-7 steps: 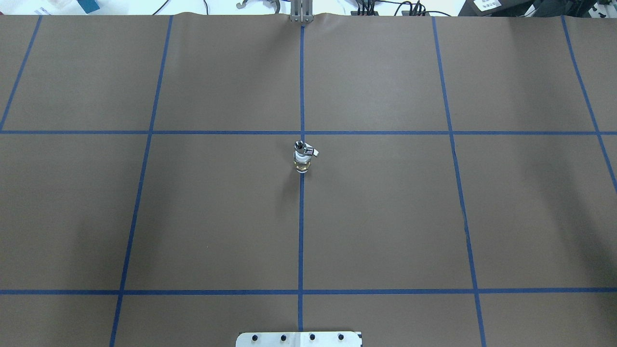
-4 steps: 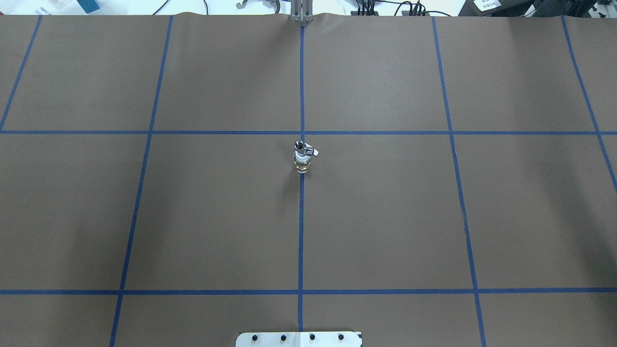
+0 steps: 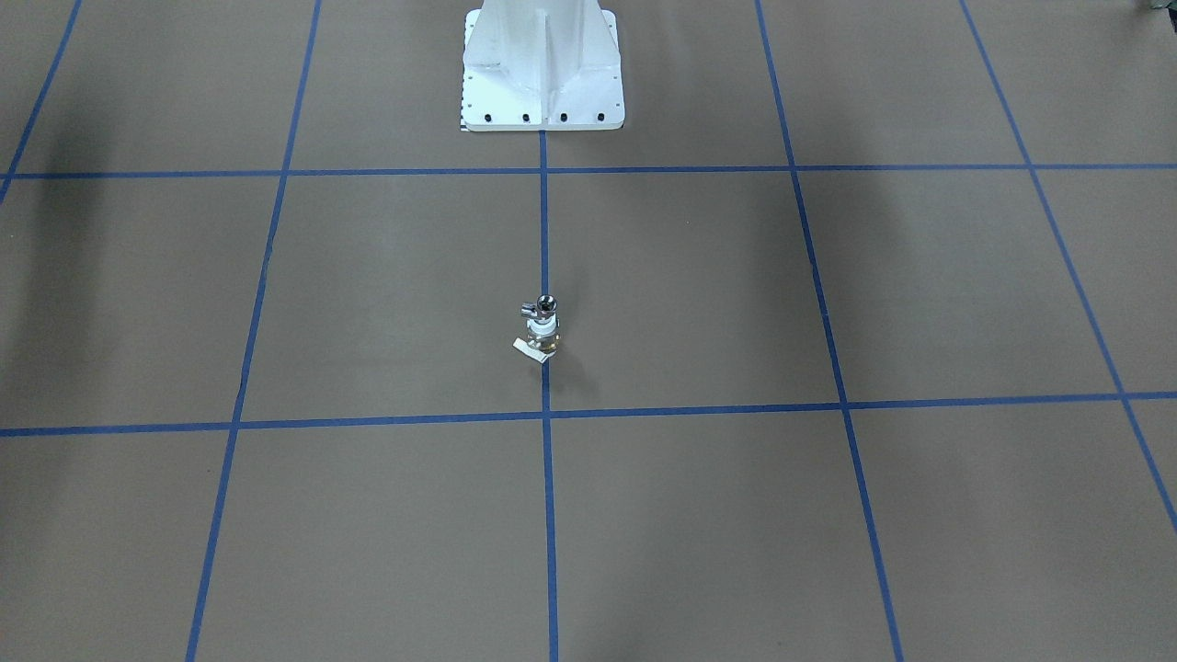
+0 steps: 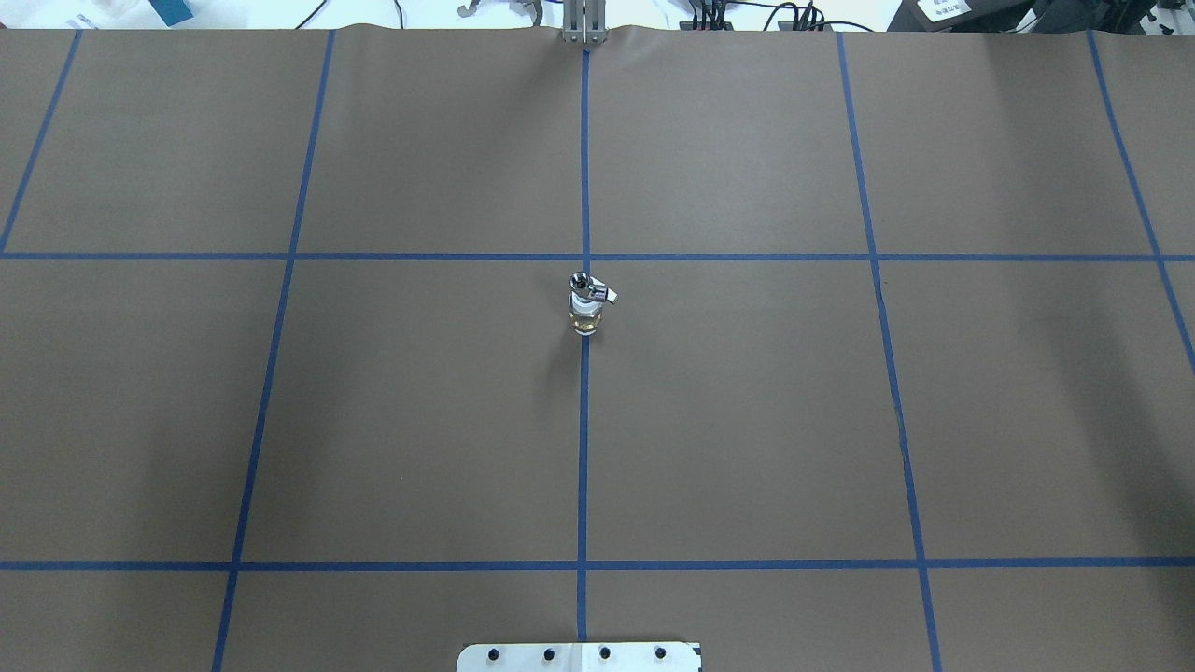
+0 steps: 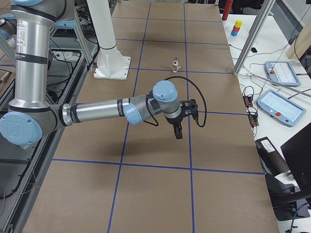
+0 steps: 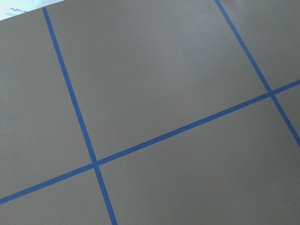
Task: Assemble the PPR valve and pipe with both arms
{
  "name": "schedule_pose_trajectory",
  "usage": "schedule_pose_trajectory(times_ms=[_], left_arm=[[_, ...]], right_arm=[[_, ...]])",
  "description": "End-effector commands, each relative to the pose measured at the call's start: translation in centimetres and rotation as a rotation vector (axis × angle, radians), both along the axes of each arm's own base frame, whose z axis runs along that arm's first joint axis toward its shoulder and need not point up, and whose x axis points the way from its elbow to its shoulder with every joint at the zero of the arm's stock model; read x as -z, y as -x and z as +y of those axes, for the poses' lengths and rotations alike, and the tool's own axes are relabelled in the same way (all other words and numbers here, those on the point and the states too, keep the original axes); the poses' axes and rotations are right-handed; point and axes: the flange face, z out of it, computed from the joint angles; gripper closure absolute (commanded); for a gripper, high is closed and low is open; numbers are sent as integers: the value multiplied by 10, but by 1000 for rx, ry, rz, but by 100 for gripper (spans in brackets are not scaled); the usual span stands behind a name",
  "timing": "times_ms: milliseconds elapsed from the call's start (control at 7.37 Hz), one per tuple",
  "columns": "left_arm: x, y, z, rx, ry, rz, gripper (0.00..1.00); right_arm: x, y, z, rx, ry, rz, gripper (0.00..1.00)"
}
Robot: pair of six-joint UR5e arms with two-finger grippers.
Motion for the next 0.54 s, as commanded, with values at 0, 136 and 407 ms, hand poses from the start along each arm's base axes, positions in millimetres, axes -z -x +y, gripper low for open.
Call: schedule_pose_trajectory(times_ms=[0, 136, 407], left_arm=[[20, -1, -13, 95, 113, 43, 0], [19, -2, -14, 97, 121, 45, 0], [28, -2, -17, 96, 105, 48, 0]], right_arm=[[-2, 0, 0, 0, 3, 1, 0], [-2, 0, -1, -1, 3, 5, 0], [3, -1, 1, -9, -9, 16, 0]])
